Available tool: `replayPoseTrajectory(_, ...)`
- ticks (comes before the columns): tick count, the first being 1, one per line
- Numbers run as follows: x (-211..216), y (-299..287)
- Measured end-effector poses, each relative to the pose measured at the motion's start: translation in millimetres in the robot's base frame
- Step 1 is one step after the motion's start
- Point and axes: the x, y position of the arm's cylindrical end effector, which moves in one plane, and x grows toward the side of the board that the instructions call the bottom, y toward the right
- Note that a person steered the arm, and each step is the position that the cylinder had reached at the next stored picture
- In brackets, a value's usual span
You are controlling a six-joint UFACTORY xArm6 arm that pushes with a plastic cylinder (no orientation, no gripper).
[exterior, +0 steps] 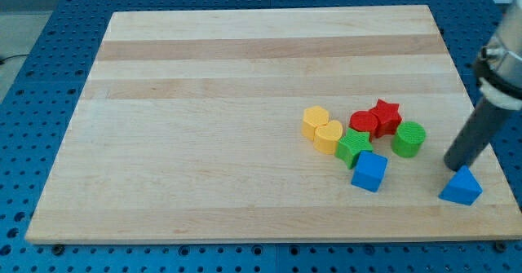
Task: Push the green circle into the green star
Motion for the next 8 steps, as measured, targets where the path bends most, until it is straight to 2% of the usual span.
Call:
replayPoseTrajectory(1,-12.4,3.7)
replayPoseTrajectory(3,-23.0,-46.6)
replayPoseTrajectory(6,-52.1,-62.9)
replayPoseTrajectory(8,-27.4,-69.7)
